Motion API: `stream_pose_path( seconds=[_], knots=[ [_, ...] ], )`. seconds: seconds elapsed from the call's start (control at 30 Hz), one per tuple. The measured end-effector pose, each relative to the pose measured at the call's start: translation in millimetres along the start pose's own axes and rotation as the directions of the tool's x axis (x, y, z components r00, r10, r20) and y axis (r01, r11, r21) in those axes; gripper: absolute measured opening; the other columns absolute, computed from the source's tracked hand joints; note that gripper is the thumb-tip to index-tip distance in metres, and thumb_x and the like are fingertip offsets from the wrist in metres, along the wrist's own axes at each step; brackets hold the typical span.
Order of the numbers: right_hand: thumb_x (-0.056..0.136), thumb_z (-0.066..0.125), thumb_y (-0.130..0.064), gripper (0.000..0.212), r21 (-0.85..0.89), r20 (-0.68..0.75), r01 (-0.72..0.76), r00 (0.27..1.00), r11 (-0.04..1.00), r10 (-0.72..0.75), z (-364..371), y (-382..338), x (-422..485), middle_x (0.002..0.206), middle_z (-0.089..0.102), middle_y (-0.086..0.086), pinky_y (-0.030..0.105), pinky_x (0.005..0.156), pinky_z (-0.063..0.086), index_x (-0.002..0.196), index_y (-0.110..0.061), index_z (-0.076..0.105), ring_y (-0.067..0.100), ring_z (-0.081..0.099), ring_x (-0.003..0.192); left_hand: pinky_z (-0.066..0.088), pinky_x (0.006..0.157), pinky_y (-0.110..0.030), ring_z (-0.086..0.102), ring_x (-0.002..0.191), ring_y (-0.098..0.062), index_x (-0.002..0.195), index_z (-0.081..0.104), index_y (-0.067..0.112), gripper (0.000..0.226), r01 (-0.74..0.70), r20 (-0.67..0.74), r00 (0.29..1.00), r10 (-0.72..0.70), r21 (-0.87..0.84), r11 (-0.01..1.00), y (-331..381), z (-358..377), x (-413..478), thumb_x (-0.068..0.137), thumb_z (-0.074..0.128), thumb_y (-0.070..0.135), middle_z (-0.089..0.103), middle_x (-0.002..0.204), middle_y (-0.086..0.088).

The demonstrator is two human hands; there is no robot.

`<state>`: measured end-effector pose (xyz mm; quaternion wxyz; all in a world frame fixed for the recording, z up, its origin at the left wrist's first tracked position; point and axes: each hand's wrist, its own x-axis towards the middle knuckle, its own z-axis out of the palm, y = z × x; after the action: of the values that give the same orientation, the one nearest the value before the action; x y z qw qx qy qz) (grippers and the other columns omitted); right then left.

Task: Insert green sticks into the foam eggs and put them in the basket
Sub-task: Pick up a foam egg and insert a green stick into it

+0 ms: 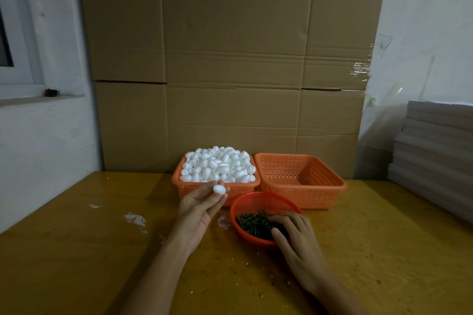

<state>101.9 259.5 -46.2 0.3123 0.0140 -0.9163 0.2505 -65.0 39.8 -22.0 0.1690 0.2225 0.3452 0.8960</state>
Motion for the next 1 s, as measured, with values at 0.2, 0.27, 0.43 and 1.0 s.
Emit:
stream_pose_path(
  seconds=[0.2, 0.27, 0.43, 1.0],
  knots=[
    [0.100, 0.022, -0.073, 0.063, 0.003, -0.003, -0.009, 1.000, 1.000, 0.009, 0.3, -0.1, 0.0, 0.134, 0.046, -0.022, 0.006, 0.109, 0.021, 0.135, -0.037, 0.059, -0.005, 0.030, 0.137, 0.062, 0.091, -0.035, 0.067, 0.126, -0.037, 0.117, 0.075, -0.001, 0.043, 0.004, 0.009, 1.000, -0.005, 0.043, 0.999, -2.2, -0.6, 0.4, 0.075, 0.086, -0.006, 0.068, 0.135, -0.023],
    [0.100, 0.022, -0.074, 0.063, 0.002, -0.008, -0.005, 1.000, 1.000, 0.005, 0.2, -0.4, -0.1, 0.133, 0.047, -0.022, 0.006, 0.109, 0.021, 0.134, -0.036, 0.060, -0.004, 0.031, 0.137, 0.062, 0.089, -0.034, 0.069, 0.123, -0.037, 0.115, 0.076, 0.000, 0.045, -0.010, -0.002, 1.000, 0.010, 0.093, 0.996, -2.8, 0.4, -0.4, 0.071, 0.088, -0.004, 0.069, 0.132, -0.023],
    [0.105, 0.029, -0.064, 0.053, 0.004, -0.009, -0.005, 1.000, 1.000, 0.005, -0.8, -1.8, 0.6, 0.133, 0.049, -0.019, 0.008, 0.110, 0.022, 0.134, -0.033, 0.061, -0.002, 0.033, 0.136, 0.063, 0.086, -0.032, 0.072, 0.119, -0.034, 0.114, 0.079, 0.010, 0.047, -0.042, -0.009, 0.999, 0.045, 0.235, 0.971, -2.8, 3.9, -3.9, 0.069, 0.089, -0.001, 0.073, 0.127, -0.018],
    [0.102, 0.031, -0.062, 0.054, 0.021, 0.021, -0.032, 0.999, 0.999, 0.031, -3.0, -3.7, -0.4, 0.135, 0.048, -0.018, 0.007, 0.109, 0.021, 0.136, -0.032, 0.059, -0.001, 0.033, 0.138, 0.063, 0.087, -0.033, 0.072, 0.117, -0.029, 0.121, 0.074, 0.007, 0.057, -0.055, -0.029, 0.997, 0.068, 0.332, 0.942, -3.8, 3.0, -3.3, 0.068, 0.090, -0.003, 0.076, 0.123, -0.014]
  ],
)
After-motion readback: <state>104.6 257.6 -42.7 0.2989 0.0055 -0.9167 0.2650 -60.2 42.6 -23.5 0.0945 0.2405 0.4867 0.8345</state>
